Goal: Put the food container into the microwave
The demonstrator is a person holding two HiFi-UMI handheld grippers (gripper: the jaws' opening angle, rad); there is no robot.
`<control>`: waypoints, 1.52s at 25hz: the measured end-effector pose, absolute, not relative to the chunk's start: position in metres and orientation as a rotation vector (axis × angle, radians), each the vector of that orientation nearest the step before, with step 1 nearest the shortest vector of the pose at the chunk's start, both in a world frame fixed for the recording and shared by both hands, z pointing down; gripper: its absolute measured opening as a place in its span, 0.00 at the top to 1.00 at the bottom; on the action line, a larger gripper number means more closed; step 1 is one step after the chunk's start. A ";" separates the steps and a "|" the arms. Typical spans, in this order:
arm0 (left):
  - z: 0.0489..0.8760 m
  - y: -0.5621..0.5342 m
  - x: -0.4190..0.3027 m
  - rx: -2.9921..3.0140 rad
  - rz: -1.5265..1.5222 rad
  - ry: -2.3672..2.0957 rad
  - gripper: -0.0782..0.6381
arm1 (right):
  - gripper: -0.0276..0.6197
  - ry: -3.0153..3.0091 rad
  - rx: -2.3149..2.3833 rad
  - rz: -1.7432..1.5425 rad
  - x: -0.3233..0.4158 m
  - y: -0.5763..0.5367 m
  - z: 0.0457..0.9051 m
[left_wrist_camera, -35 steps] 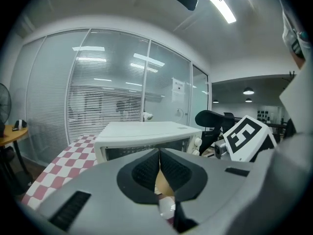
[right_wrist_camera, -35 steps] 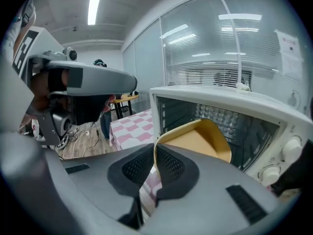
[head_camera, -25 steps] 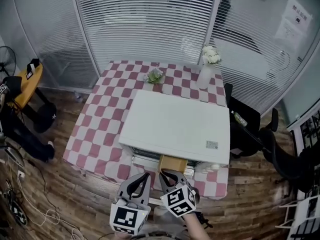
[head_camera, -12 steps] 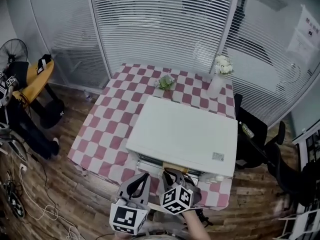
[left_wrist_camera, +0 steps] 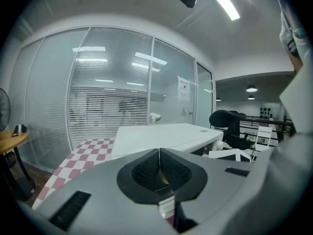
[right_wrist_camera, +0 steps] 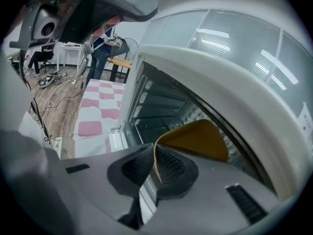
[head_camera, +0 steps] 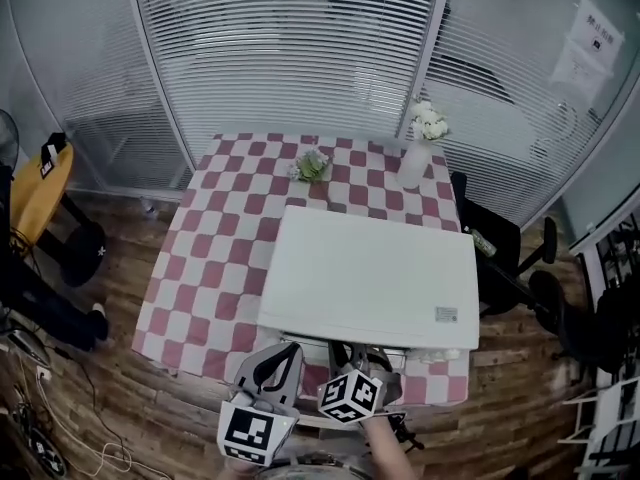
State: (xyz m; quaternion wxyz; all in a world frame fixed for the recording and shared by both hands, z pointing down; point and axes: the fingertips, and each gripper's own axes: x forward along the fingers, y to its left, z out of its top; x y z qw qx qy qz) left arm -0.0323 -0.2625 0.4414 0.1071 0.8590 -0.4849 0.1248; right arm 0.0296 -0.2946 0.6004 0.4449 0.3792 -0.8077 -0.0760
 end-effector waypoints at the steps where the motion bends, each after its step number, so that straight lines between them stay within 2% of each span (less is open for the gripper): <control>1: 0.442 -0.265 -0.034 2.535 0.362 -1.418 0.87 | 0.94 -1.990 0.947 -0.188 0.028 -0.296 0.603; 17: 0.449 -0.263 -0.058 2.548 0.360 -1.392 0.87 | 0.92 -1.830 0.998 -0.303 0.024 -0.314 0.621; 24: 0.449 -0.261 -0.055 2.547 0.371 -1.377 0.87 | 0.87 -1.937 1.052 -0.193 0.022 -0.310 0.613; 31: 0.457 -0.255 -0.049 2.566 0.419 -1.348 0.87 | 0.87 -2.055 1.170 -0.042 0.032 -0.295 0.592; 38: 0.461 -0.245 -0.033 2.601 0.415 -1.287 0.87 | 0.97 -2.227 1.285 0.149 0.043 -0.274 0.559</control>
